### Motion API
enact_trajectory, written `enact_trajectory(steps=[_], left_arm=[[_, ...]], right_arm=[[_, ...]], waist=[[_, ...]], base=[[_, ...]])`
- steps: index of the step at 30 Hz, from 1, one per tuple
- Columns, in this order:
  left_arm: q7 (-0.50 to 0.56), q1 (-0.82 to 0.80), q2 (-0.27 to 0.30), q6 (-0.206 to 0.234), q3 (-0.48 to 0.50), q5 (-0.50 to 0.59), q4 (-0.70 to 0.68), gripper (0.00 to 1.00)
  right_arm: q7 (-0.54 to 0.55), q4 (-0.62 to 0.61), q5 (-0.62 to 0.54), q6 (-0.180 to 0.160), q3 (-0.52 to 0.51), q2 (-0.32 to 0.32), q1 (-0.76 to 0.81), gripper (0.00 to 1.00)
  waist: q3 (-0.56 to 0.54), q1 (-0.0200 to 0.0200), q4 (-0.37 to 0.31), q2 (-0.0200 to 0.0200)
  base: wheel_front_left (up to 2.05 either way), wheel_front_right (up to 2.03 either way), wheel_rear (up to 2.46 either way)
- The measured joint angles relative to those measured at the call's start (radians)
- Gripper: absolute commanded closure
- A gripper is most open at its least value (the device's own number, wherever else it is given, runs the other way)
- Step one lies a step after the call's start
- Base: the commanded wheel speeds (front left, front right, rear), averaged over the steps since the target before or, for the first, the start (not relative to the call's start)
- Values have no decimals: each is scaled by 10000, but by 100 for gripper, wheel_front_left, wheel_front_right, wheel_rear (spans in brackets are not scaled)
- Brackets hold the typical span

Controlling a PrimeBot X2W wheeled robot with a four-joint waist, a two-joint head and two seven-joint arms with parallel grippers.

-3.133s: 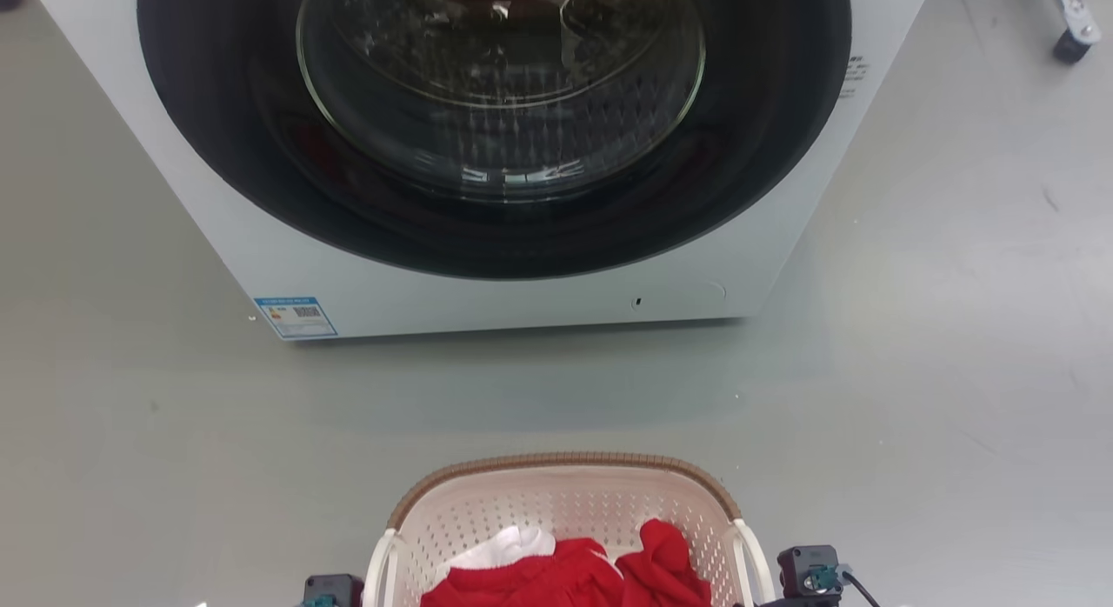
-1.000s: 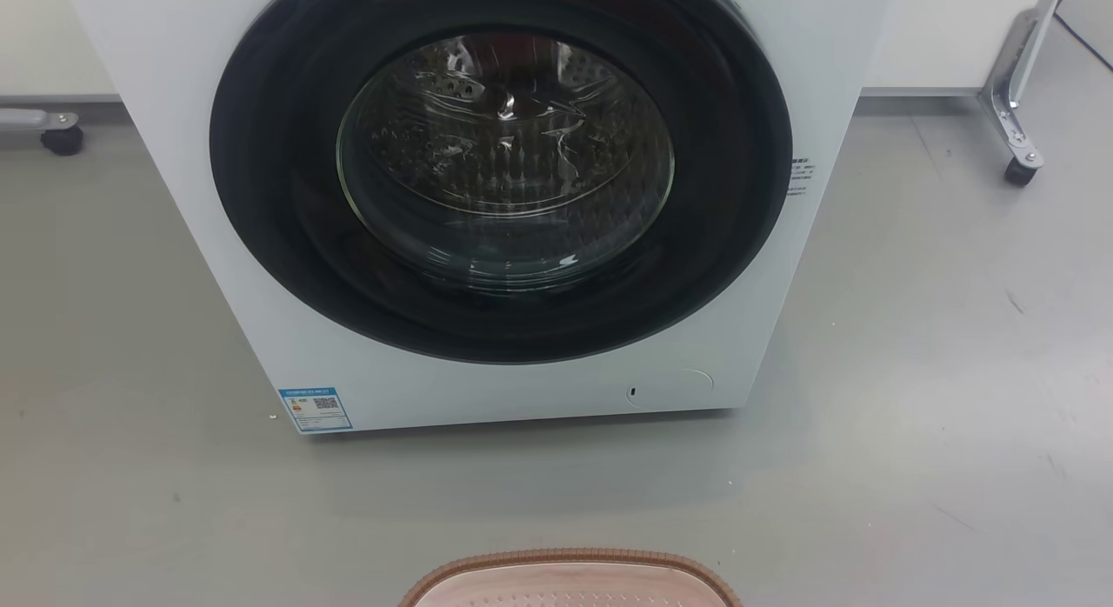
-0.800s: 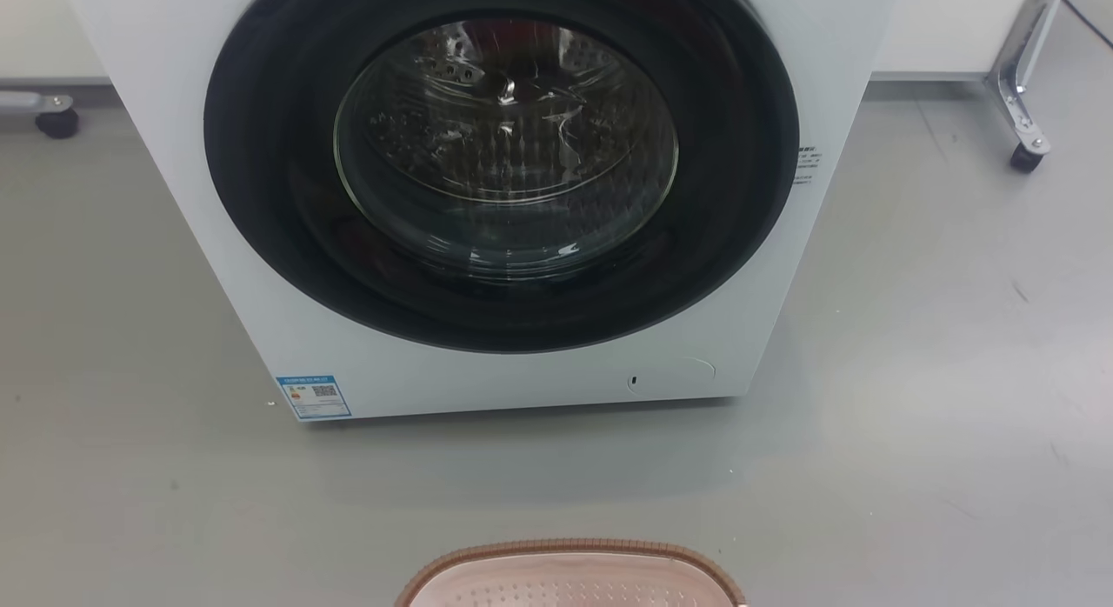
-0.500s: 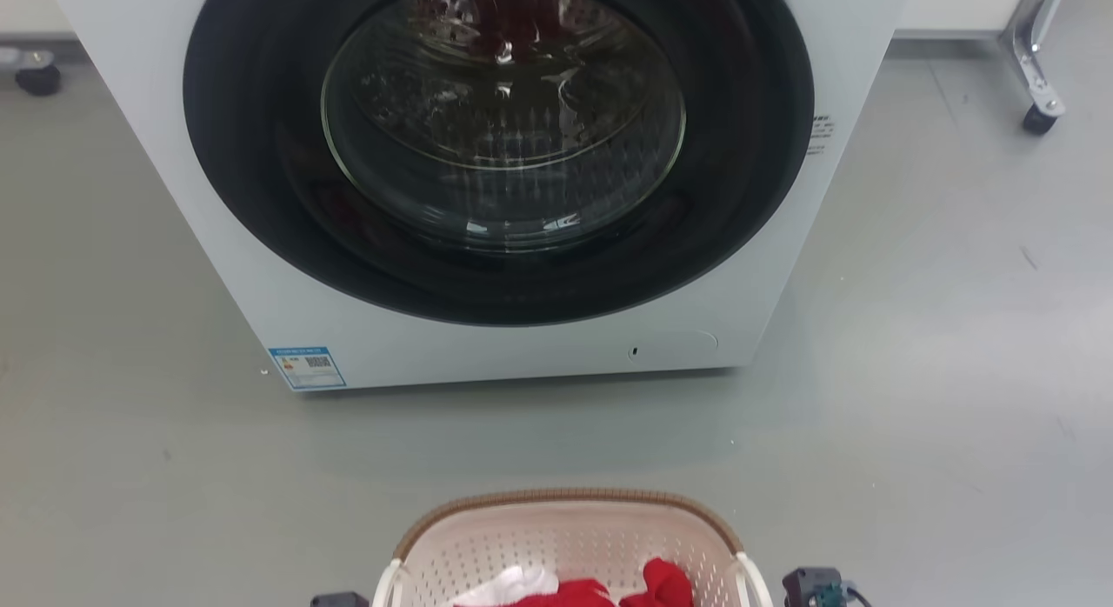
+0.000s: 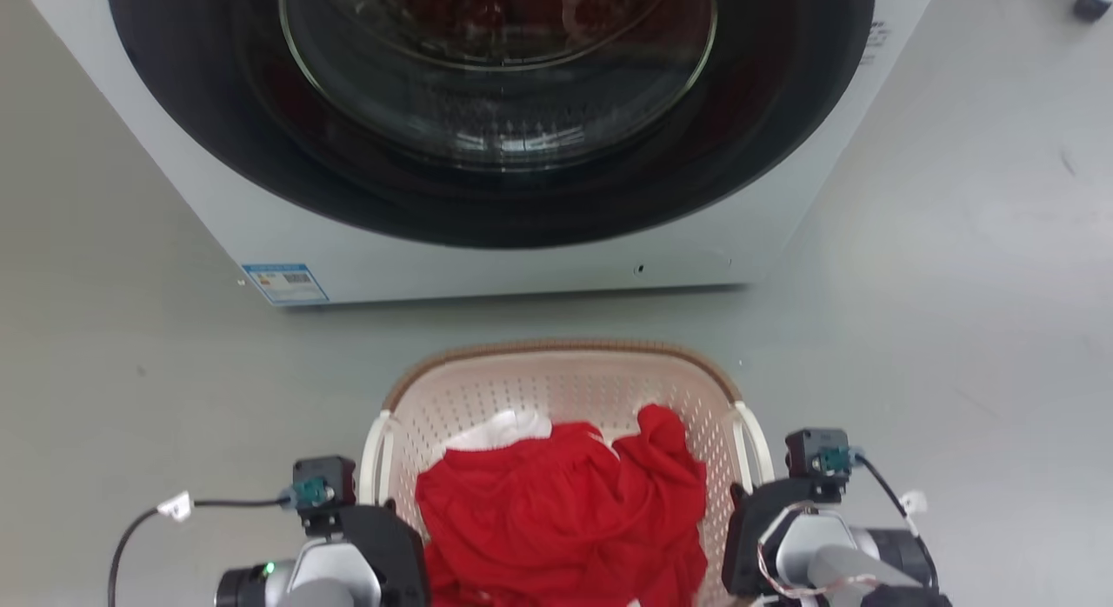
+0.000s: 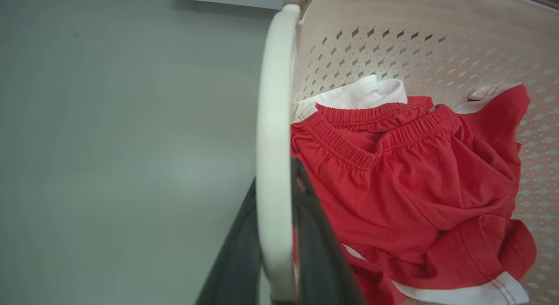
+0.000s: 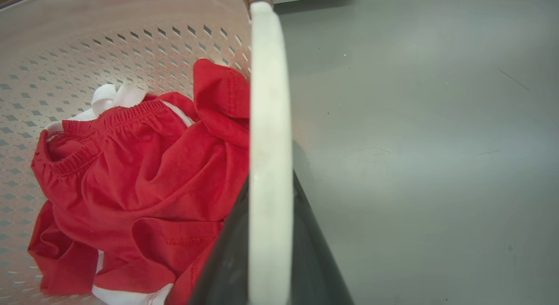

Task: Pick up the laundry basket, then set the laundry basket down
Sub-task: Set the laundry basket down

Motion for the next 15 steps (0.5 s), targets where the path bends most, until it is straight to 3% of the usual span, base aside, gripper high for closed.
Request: enact_trajectory(steps=[15], left_arm=[[-173,-1891,77,73,105,105,-105,100]], right_arm=[[-353,635,-109,12,-270,63,-2113,100]], waist=[[1993,0,50,1]], base=[[0,0,0]])
